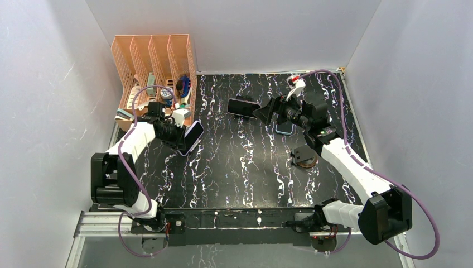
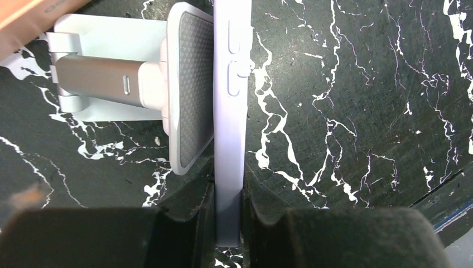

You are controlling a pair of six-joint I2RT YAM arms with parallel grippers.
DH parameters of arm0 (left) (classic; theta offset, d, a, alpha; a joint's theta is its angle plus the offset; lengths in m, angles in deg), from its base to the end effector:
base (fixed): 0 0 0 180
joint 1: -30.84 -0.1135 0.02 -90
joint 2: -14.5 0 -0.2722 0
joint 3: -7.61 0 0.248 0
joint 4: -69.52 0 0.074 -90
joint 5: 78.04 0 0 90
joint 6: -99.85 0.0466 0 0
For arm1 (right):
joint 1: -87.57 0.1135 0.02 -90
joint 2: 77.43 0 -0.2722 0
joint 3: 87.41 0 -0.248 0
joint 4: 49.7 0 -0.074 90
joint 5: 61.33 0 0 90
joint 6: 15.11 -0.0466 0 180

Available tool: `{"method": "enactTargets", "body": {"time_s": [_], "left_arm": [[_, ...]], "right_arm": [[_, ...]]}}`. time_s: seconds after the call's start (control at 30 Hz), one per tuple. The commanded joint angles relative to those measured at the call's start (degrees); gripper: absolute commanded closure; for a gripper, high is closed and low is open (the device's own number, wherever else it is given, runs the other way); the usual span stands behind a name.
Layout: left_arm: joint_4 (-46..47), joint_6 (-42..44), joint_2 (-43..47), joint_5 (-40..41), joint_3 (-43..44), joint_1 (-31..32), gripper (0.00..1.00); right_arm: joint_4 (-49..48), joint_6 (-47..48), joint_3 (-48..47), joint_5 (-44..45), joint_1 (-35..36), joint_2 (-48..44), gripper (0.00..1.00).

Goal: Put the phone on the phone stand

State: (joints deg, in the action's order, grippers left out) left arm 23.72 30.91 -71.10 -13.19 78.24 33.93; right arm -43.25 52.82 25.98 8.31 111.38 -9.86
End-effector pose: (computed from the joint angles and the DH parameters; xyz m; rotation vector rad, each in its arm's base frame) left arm 0.2939 -0.0357 0.2194 0.6751 2.4502 -0.4557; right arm 0.2504 0.1282 0.3458 -0.3031 1.7487 0.8901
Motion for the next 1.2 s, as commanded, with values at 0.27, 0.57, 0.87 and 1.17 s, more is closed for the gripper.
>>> {"method": "enactTargets", "body": {"time_s": [0.27, 0.57, 0.87, 1.17], "left_arm": [[1.93, -1.69, -1.73, -0.74, -1.01, -0.27, 1.0], [0.95, -2.71, -1.91, 3.98, 1.35, -0.28, 0.83], [-3.05, -3.33, 0.19, 4.74, 5.3, -0.28, 0.72], [-4.83, -5.09, 1.56, 5.34, 6.94, -0.28, 0.62]], "right_arm": [[-2.69, 1.25, 0.62, -0.46, 0.31, -1.01, 0.01], [-2.89, 1.25, 0.66, -0.64, 0.27, -0.53, 0.01], [-3.26, 1.07, 0.61, -0.8, 0.35, 0.62, 0.01], [-3.26, 0.87, 0.48, -0.97, 0.23, 2.2, 0.01]]}}
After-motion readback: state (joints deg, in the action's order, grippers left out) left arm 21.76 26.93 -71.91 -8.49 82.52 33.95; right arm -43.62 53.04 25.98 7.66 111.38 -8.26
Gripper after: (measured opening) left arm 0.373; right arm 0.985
